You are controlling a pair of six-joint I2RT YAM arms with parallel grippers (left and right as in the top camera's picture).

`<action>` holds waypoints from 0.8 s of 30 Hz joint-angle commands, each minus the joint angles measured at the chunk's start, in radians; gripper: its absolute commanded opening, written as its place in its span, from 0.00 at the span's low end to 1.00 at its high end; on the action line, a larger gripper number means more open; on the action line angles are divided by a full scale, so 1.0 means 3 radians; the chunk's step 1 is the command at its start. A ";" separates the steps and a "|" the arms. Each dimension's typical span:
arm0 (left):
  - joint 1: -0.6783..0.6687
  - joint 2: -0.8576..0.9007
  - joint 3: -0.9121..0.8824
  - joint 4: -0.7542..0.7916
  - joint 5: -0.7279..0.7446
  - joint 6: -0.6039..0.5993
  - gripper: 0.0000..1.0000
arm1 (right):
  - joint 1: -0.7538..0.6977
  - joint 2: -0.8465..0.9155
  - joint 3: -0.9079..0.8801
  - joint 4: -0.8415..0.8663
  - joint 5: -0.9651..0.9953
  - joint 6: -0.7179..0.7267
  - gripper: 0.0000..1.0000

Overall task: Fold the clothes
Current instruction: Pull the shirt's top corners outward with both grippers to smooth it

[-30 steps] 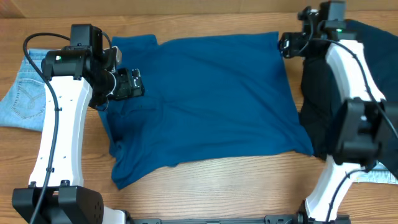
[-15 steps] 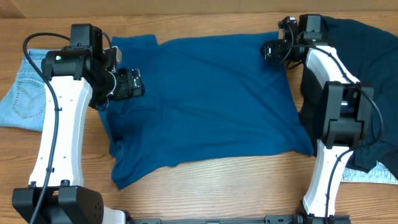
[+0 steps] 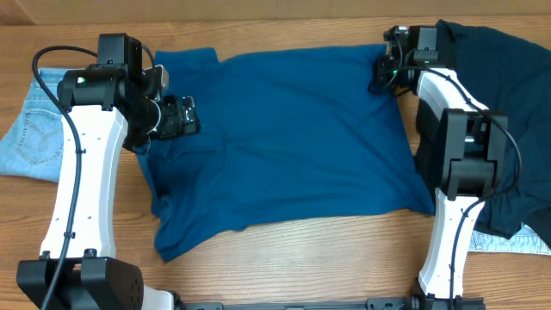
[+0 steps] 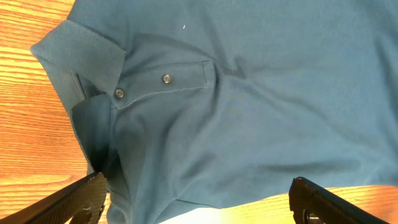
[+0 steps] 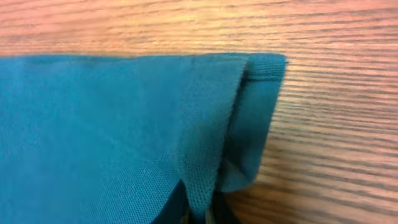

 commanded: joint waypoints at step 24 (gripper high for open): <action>0.0161 0.0989 0.0032 0.1667 0.0165 -0.0019 0.72 | -0.0264 0.0008 0.0336 -0.0777 0.0734 0.0652 0.62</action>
